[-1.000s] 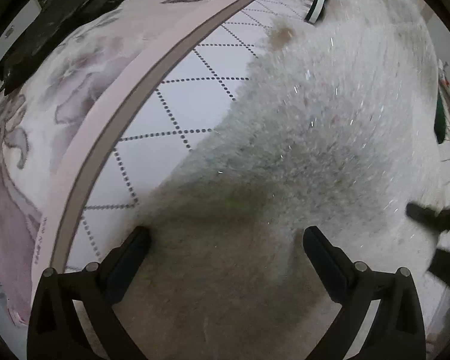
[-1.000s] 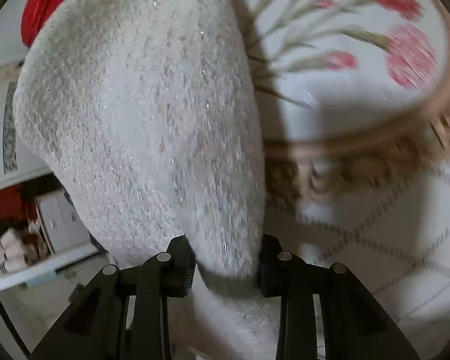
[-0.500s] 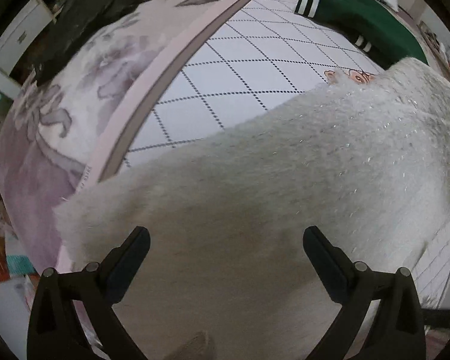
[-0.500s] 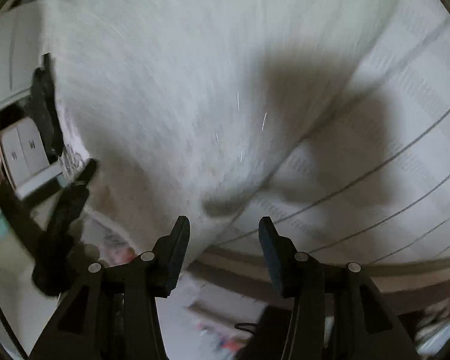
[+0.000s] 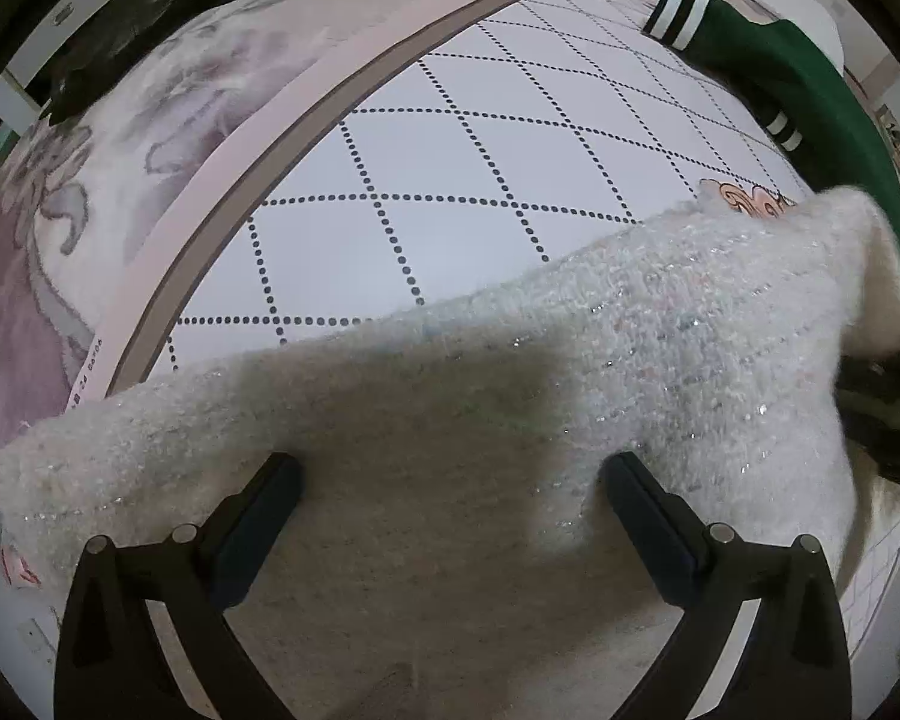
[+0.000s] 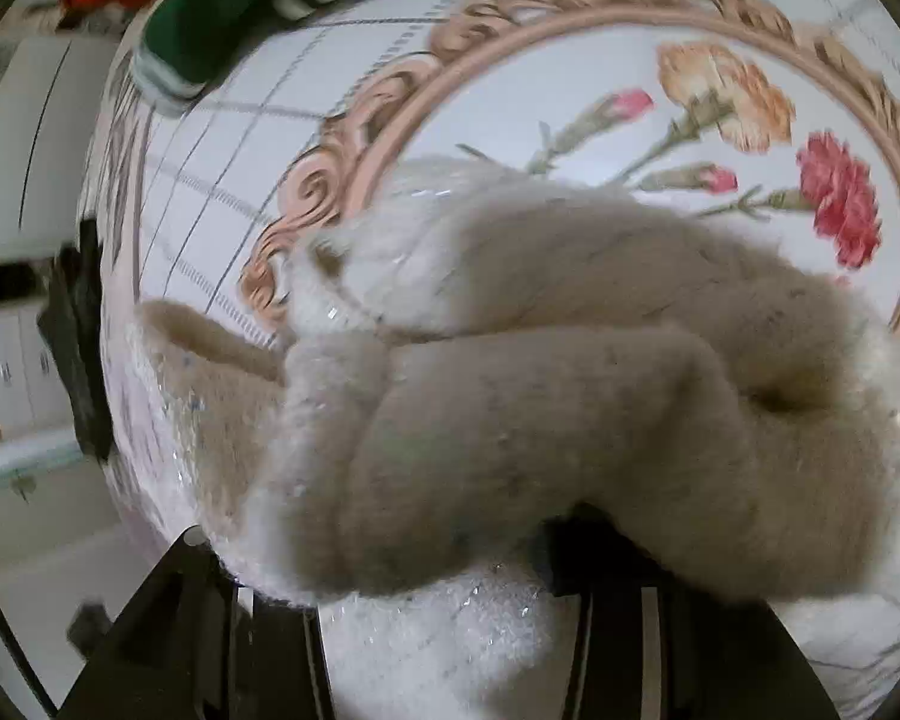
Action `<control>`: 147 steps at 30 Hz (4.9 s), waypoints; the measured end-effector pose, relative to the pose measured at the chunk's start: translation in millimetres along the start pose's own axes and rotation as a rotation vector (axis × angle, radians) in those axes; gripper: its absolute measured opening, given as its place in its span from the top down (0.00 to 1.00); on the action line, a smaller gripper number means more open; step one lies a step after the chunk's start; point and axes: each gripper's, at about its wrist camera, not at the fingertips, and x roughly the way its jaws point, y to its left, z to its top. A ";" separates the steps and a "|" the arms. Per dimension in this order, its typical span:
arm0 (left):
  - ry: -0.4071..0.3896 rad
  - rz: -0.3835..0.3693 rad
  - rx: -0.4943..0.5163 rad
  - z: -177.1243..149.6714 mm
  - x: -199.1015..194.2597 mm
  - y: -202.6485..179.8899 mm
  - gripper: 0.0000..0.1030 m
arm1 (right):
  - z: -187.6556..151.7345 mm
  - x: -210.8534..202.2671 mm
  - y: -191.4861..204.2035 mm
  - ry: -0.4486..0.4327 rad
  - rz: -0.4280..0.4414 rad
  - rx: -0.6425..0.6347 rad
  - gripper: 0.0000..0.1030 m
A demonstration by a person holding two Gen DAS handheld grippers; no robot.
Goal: Fold large clothes
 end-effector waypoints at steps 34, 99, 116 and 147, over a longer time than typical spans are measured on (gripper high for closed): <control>-0.110 0.032 0.201 -26.9 -65.0 -67.2 0.00 | -186.6 -86.5 -54.0 -0.054 -0.037 -0.006 0.42; -0.652 -0.330 -0.315 -84.9 -137.3 76.1 0.86 | -127.4 77.2 27.4 0.096 -0.055 -0.158 0.18; -0.605 -0.393 0.978 -194.8 -148.0 -192.4 0.87 | -129.1 51.4 -173.0 0.149 0.723 0.412 0.19; -0.199 -0.520 0.342 -155.3 -157.4 -109.8 0.08 | -147.5 -43.3 -97.5 -0.056 0.273 -0.062 0.80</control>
